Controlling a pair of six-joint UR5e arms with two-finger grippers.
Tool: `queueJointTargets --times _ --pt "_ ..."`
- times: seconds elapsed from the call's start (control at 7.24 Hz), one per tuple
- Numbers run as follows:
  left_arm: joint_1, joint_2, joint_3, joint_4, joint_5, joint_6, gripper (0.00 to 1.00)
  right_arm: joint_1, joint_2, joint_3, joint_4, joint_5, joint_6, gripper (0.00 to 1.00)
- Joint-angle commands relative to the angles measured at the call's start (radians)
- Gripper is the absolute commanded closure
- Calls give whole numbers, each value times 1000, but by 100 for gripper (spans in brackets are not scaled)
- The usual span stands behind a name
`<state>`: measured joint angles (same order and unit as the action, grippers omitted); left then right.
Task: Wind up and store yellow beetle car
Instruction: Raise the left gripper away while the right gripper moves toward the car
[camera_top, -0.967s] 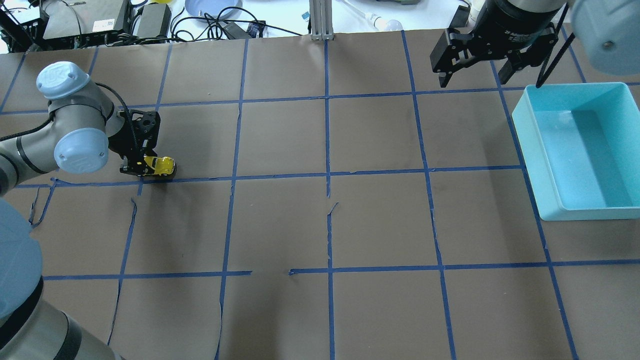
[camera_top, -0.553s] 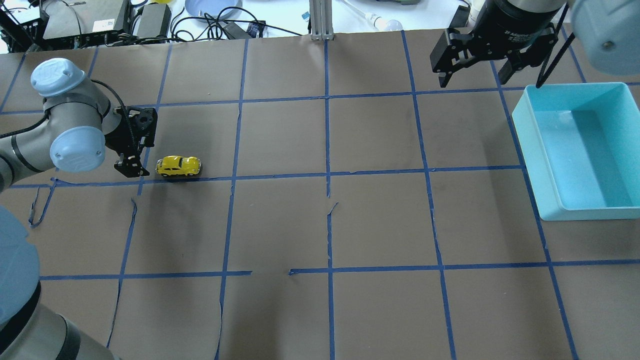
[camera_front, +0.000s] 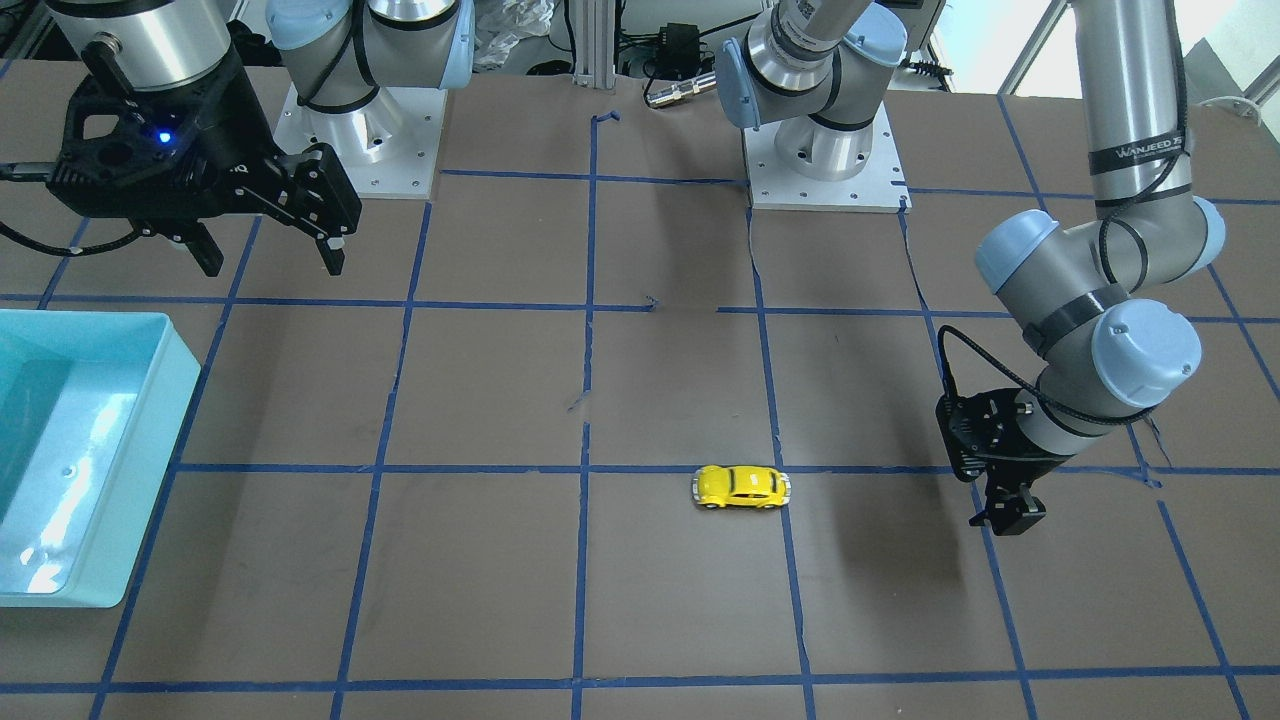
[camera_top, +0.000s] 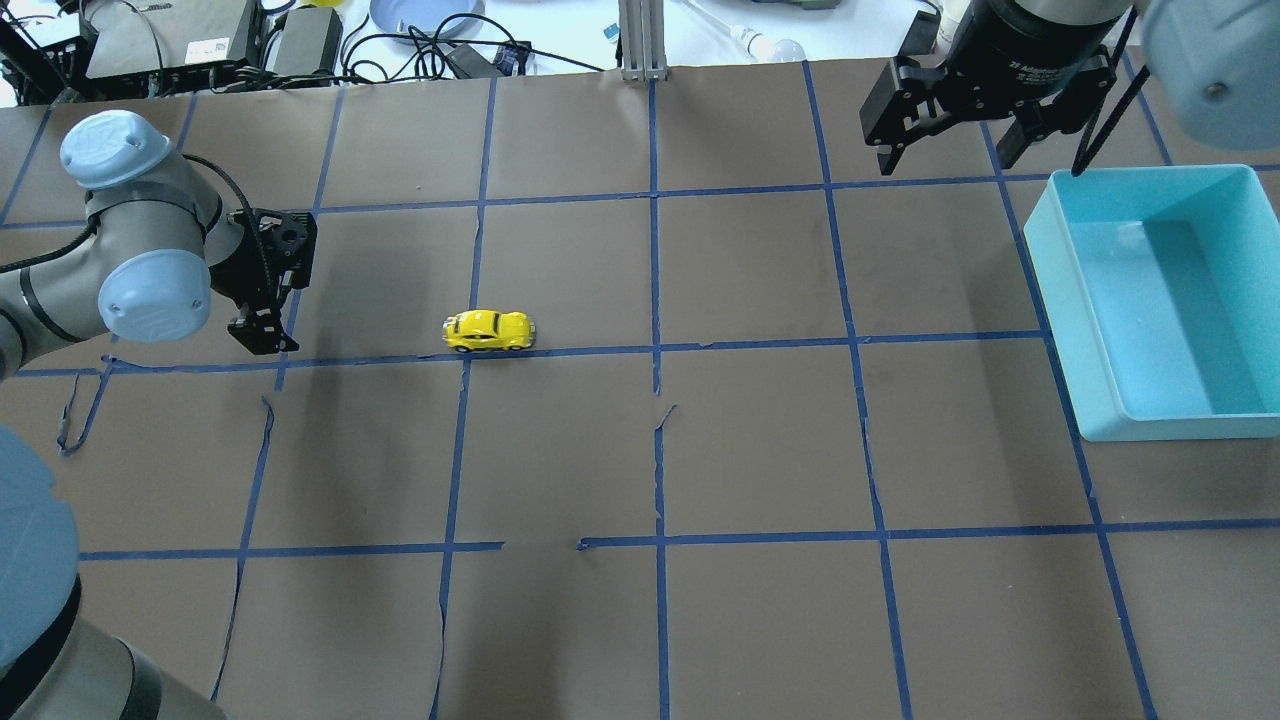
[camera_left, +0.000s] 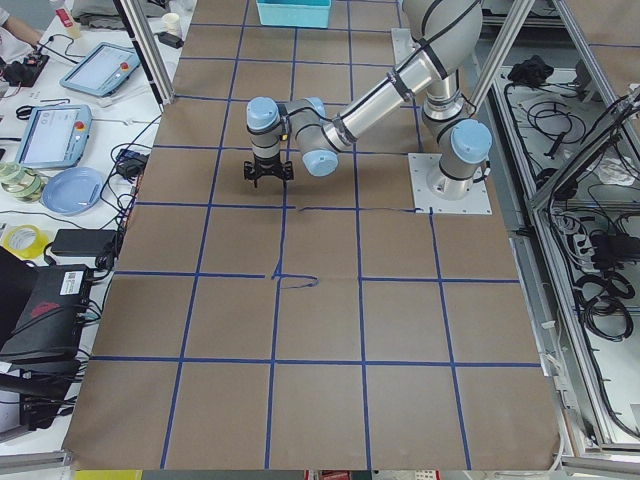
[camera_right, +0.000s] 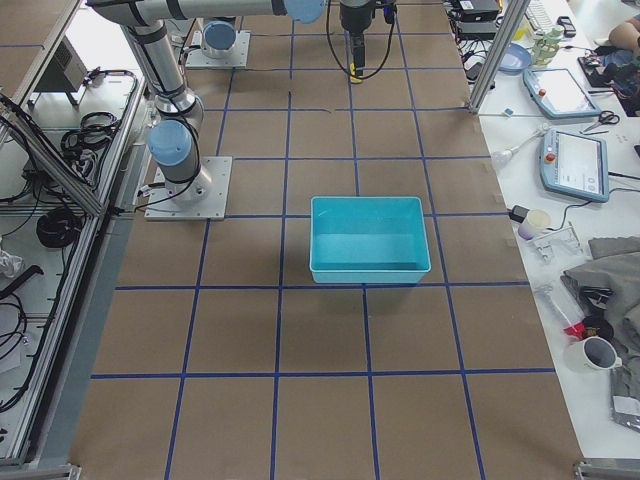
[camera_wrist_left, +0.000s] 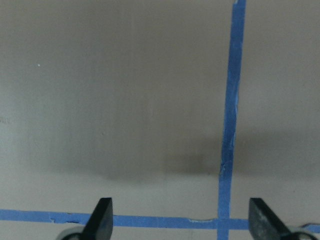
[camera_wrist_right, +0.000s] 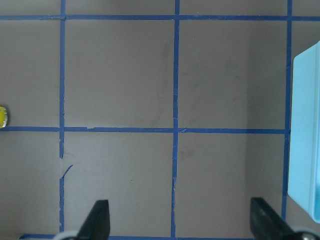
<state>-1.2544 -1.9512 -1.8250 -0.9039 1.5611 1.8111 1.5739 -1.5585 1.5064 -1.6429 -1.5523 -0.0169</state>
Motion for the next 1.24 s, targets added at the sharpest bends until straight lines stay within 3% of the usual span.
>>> queueJointTargets --times 0.0,0.28,0.69,1.11 --pt "-83 85 21 -105 -13 -217 5 0 0 0 0 0 0 0" --pt "-161 168 87 -266 -70 -471 5 0 0 0 0 0 0 0" --pt "-233 274 180 -464 -70 -857 5 0 0 0 0 1 0 0" --pt "-260 375 185 -538 -64 -1123 3 0 2 0 0 1 -26 0"
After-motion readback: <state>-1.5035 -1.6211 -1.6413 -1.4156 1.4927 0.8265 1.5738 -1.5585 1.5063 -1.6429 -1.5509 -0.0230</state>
